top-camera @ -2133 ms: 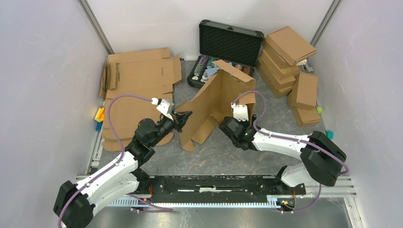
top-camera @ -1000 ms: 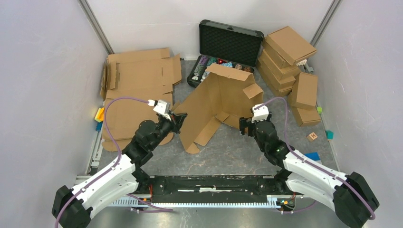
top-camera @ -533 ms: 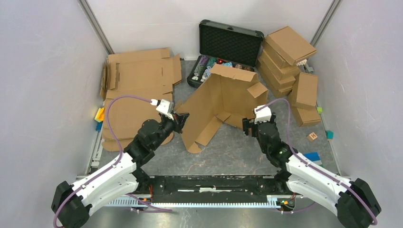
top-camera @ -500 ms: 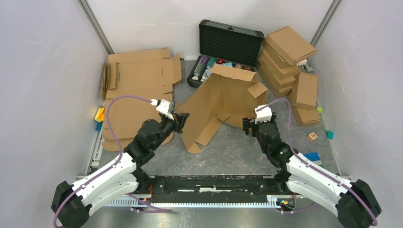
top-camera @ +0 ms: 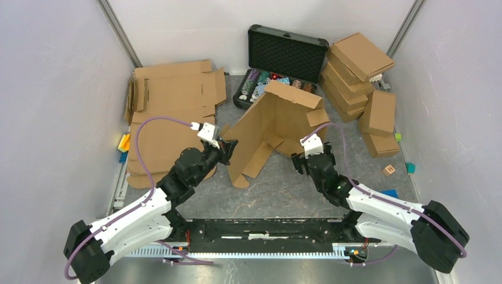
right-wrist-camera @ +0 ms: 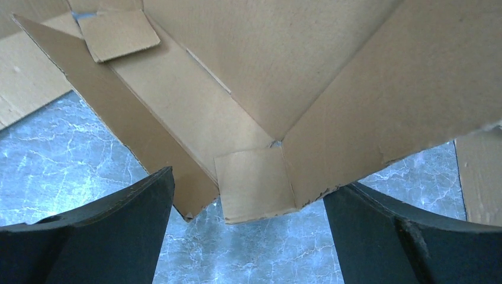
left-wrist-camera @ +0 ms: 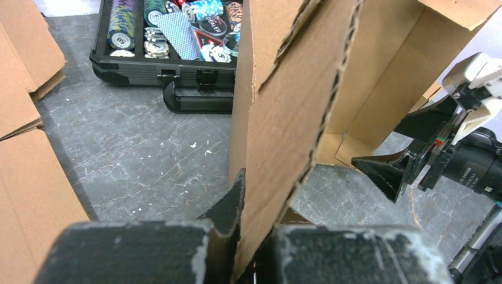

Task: Fold the paper box

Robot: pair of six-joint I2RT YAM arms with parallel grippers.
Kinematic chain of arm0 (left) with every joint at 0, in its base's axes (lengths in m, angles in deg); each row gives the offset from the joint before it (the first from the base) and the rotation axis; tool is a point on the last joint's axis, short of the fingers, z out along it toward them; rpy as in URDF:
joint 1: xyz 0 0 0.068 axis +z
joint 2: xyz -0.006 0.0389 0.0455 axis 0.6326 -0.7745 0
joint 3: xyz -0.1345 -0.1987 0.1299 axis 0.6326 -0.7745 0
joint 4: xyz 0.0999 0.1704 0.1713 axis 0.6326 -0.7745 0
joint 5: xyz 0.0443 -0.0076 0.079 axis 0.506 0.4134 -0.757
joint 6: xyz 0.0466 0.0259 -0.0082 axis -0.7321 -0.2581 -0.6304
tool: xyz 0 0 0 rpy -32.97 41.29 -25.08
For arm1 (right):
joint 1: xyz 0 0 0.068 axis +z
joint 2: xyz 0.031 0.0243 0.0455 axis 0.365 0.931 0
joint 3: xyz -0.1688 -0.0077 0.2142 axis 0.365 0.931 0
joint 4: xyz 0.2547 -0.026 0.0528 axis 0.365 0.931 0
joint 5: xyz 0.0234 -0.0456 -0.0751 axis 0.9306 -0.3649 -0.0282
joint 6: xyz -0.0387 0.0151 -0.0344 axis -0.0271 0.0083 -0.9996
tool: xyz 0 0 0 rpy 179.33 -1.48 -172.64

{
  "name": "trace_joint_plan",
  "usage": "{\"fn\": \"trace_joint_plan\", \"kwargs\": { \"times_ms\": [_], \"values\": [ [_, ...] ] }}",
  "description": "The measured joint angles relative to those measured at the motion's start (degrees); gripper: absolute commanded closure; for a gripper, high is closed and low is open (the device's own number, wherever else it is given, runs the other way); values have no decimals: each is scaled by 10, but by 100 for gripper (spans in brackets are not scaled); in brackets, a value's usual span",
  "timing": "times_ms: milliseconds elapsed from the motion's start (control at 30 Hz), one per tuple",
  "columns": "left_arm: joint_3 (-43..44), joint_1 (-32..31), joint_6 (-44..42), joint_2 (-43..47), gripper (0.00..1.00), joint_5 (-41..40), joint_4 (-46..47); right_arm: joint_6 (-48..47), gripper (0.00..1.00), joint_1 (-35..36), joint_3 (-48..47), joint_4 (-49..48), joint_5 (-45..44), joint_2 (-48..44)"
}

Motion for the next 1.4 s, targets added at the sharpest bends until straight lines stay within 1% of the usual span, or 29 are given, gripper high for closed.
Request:
{"fn": "trace_joint_plan", "kwargs": {
  "times_ms": [267, 533, 1000, 1400],
  "values": [
    [7, -17, -1, -9, 98, -15, 0, 11, 2, 19, -1, 0, -30, 36],
    [9, -23, -1, -14, 97, -24, 1, 12, 2, 51, -1, -8, -39, 64],
    [10, -26, -1, -21, 96, -24, 5, 5, 2, 67, -1, -38, -39, 103],
    [13, -26, -1, -29, 96, -23, 9, -24, 2, 69, 7, -46, -44, 104]
  ]
}}
